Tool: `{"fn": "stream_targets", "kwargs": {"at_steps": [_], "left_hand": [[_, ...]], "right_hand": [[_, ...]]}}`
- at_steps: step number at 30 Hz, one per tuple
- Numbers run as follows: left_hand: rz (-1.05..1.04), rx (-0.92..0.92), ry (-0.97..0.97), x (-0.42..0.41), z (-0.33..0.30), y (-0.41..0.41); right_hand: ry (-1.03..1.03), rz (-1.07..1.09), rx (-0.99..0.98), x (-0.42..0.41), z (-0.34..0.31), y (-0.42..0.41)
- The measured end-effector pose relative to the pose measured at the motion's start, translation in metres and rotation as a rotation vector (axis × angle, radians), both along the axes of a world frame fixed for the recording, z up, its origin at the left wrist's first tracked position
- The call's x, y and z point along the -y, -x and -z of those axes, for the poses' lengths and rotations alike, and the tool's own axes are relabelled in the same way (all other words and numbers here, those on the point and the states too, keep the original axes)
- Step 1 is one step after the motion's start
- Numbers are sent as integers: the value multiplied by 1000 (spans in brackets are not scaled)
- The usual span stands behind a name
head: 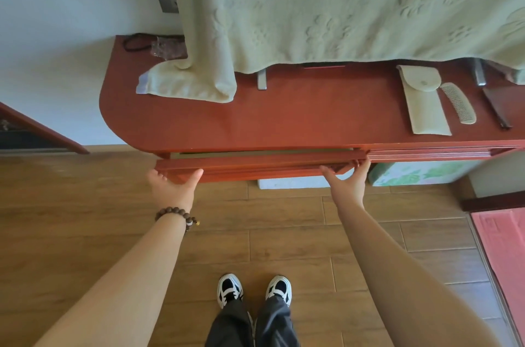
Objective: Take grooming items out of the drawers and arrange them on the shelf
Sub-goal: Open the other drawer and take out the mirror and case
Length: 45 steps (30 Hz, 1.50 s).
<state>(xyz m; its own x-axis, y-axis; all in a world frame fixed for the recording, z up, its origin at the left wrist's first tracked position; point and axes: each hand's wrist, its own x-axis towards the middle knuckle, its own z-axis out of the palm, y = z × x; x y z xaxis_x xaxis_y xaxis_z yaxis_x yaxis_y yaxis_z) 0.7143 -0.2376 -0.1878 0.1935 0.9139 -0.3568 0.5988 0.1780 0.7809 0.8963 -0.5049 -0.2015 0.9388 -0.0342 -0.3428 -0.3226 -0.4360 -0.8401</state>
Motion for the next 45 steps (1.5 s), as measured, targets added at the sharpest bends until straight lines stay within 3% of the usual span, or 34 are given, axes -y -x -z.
{"fn": "stream_targets", "kwargs": {"at_steps": [23, 40, 42, 45], "left_hand": [[84, -228, 130, 78, -29, 128], [84, -207, 144, 108, -27, 165], [119, -209, 88, 111, -31, 163], [231, -267, -190, 115, -39, 149]], "right_hand": [[156, 88, -116, 100, -31, 104], [224, 34, -159, 124, -35, 144], [272, -23, -154, 120, -41, 141], [355, -140, -39, 107, -51, 136]]}}
